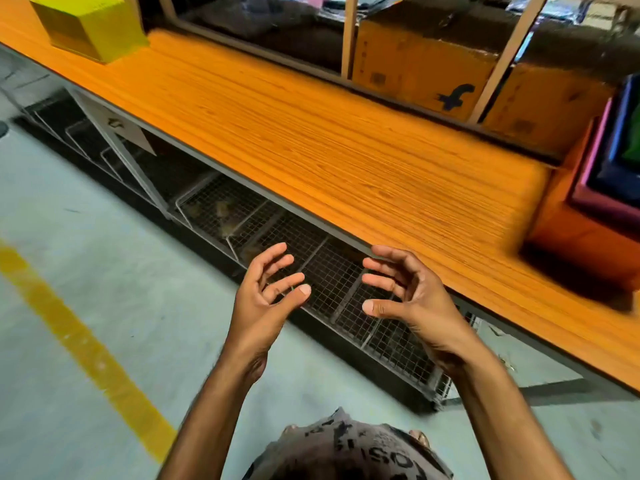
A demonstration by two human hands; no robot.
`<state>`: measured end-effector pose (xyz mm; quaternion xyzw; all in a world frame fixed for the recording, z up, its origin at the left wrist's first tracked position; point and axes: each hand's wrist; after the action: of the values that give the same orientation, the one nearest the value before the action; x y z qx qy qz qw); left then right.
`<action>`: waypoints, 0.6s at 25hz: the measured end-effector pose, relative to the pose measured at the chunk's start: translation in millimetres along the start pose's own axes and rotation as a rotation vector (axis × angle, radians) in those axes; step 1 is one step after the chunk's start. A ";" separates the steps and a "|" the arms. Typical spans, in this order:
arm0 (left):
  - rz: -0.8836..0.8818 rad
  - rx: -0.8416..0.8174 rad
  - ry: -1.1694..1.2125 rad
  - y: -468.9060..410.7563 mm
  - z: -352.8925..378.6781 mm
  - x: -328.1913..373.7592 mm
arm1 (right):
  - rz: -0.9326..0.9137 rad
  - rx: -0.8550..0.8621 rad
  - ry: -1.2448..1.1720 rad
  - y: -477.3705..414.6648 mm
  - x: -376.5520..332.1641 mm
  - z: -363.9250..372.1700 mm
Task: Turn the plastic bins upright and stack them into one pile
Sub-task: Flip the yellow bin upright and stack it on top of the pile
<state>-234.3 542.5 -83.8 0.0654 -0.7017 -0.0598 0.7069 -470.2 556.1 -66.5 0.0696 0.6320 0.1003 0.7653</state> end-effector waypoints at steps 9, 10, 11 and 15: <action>0.007 0.172 -0.040 -76.0 -142.1 10.0 | -0.008 -0.186 0.130 -131.0 4.8 133.3; 0.010 0.191 -0.047 -89.7 -154.0 11.0 | -0.019 -0.194 0.136 -150.3 4.3 144.6; 0.022 0.216 -0.063 -106.0 -167.2 12.0 | -0.038 -0.208 0.145 -174.0 3.6 157.6; 0.043 0.334 -0.221 -163.8 -213.0 21.9 | -0.093 -0.302 0.207 -256.8 -5.2 213.1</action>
<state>-19.9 379.2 -92.6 0.1599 -0.7763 0.0657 0.6061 -245.1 309.9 -80.6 -0.0864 0.6878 0.1651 0.7016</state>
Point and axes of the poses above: each hand's wrist, its own y-axis away from the middle knuckle, its own z-axis out of the palm, x = y × z, and after that the axes turned 8 degrees about -y, right-handed
